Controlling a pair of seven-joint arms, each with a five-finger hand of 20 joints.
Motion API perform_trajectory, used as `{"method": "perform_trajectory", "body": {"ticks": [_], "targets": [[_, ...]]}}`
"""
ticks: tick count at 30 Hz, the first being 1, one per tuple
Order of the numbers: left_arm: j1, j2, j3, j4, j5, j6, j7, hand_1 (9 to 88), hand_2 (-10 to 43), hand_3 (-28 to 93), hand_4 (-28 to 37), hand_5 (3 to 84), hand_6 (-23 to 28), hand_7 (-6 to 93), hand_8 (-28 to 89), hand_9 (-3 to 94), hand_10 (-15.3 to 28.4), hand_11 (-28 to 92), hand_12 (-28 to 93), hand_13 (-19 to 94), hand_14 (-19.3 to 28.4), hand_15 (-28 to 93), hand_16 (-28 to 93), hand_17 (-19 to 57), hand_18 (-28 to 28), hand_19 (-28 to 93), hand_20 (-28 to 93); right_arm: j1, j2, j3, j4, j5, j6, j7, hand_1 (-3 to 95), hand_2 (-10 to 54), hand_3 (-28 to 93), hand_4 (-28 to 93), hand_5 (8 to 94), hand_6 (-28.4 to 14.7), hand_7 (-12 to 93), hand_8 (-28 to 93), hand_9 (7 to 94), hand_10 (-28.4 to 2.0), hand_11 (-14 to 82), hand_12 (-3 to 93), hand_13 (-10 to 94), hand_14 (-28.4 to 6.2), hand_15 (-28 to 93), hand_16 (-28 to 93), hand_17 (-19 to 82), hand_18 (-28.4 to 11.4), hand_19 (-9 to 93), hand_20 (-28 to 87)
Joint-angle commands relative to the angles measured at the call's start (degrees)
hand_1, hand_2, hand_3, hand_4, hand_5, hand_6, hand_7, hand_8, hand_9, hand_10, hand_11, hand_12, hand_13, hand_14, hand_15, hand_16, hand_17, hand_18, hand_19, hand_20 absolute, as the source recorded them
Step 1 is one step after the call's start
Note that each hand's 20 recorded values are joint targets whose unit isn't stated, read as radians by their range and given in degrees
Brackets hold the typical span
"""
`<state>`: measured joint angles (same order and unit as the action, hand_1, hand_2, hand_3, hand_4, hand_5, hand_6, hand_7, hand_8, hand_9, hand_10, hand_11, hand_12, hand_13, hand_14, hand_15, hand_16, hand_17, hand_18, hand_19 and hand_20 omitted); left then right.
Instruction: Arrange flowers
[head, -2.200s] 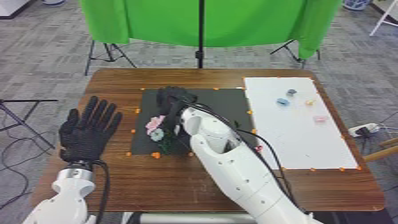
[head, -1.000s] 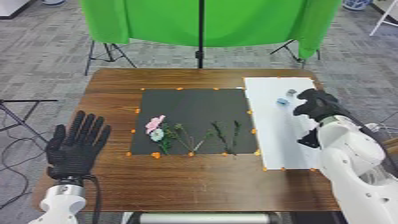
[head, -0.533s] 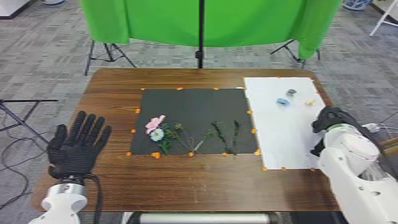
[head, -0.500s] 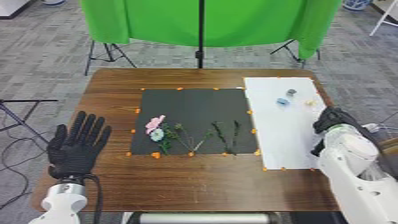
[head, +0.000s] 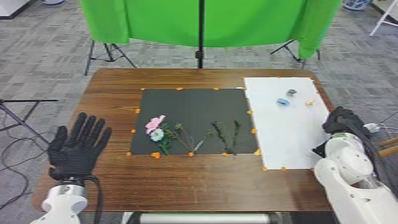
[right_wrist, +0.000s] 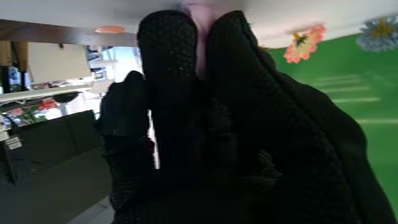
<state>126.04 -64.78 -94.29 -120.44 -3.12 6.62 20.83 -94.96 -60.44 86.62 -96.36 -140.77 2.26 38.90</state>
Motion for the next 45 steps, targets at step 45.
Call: {"method": "perform_trajectory", "body": {"ticks": [45], "targets": [[-3.9,2.33,2.26,1.86,0.24,-0.27,-3.12,30.3,14.3,77,-28.3,45.2,9.2,9.6,-9,38.8,14.9,17,9,28,15.1,29,-6,-7.0,13.0,32,11,16.5,-19.6,-36.0,2.0,-1.9,-10.4,-24.8,65.8,-9.5,72,-28,69.0,-3.1,47,-4,79.4,-12.5,20.8,44.7,70,-6.9,49,42,36,-17.9,85,48]]}}
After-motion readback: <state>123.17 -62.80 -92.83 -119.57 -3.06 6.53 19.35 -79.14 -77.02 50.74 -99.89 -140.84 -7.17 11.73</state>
